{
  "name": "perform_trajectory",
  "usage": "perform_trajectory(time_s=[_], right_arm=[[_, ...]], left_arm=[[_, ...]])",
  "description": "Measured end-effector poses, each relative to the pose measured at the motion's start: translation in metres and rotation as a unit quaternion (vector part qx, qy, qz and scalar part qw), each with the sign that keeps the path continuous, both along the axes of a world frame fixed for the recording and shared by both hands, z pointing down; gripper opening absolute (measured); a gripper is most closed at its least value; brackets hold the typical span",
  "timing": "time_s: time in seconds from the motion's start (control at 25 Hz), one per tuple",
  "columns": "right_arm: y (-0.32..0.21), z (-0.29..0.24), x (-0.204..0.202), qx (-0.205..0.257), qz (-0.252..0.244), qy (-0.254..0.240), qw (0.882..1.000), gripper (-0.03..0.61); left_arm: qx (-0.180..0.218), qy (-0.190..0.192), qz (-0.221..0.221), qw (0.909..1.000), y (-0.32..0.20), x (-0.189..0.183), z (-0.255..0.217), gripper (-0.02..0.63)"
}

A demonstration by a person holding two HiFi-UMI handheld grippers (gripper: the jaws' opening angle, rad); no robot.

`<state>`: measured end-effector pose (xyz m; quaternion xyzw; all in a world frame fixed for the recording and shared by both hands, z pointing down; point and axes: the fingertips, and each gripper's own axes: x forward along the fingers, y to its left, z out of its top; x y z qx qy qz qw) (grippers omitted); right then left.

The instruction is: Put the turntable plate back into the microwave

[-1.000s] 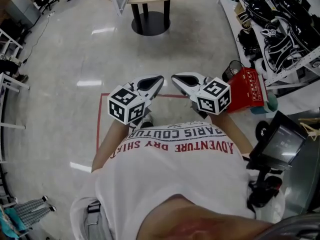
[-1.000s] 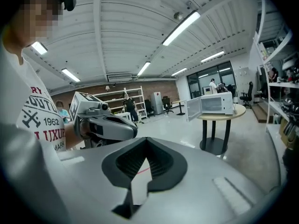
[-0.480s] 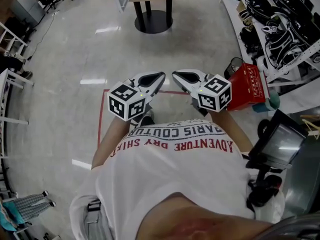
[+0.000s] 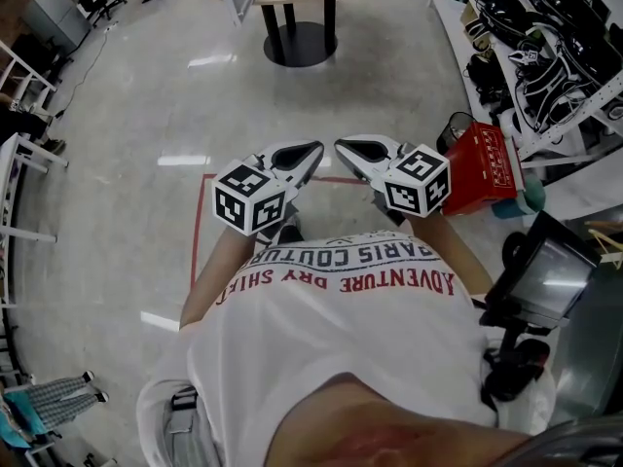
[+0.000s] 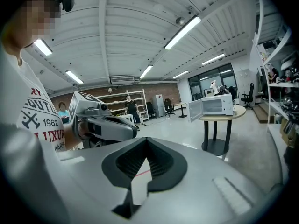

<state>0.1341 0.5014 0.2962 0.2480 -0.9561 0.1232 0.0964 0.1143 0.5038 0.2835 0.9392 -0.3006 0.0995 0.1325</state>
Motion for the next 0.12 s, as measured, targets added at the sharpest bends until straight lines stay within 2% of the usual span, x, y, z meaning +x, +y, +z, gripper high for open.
perform_trajectory(time_s=[0.12], right_arm=[[0.0015,-0.0001,0.0009,0.002,-0.001,0.001,1.000,-0.002]], left_arm=[[0.002,0.000,-0.001,1.0000,0.0016,0.0011,-0.0004,0.000]])
